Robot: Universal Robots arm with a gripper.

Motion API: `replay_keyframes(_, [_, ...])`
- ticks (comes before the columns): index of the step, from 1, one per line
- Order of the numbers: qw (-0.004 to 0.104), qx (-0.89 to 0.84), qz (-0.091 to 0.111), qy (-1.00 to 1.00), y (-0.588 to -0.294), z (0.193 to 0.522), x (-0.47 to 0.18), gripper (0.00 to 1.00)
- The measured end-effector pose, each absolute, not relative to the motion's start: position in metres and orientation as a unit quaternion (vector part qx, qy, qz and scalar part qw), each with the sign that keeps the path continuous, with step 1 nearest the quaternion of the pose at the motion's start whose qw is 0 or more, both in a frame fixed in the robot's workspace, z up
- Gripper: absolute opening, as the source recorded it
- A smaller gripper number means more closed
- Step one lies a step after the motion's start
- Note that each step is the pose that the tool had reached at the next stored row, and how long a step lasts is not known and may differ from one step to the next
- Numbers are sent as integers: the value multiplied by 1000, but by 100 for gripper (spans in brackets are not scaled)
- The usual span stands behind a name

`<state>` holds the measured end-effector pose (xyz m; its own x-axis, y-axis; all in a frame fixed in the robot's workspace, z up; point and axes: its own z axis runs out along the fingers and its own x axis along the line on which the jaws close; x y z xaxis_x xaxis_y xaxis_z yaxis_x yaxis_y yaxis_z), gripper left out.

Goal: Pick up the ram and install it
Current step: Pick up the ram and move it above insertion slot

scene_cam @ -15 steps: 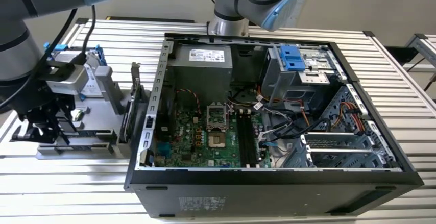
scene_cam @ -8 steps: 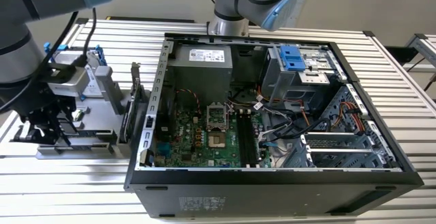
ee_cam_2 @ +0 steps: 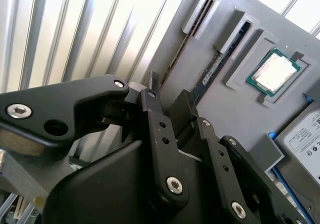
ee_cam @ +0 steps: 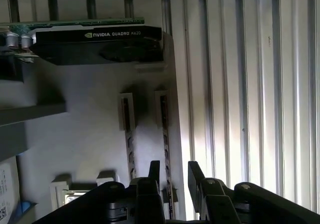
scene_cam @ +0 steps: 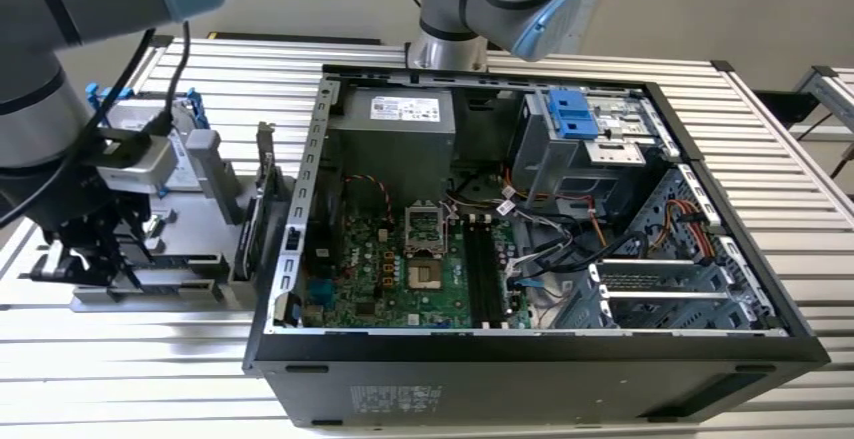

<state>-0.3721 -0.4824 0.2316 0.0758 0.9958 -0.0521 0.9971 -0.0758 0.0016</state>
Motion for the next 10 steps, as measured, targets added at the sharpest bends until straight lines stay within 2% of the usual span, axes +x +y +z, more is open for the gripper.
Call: replay_keyframes(10, [19,733,-19,680,-482,226,-372,100])
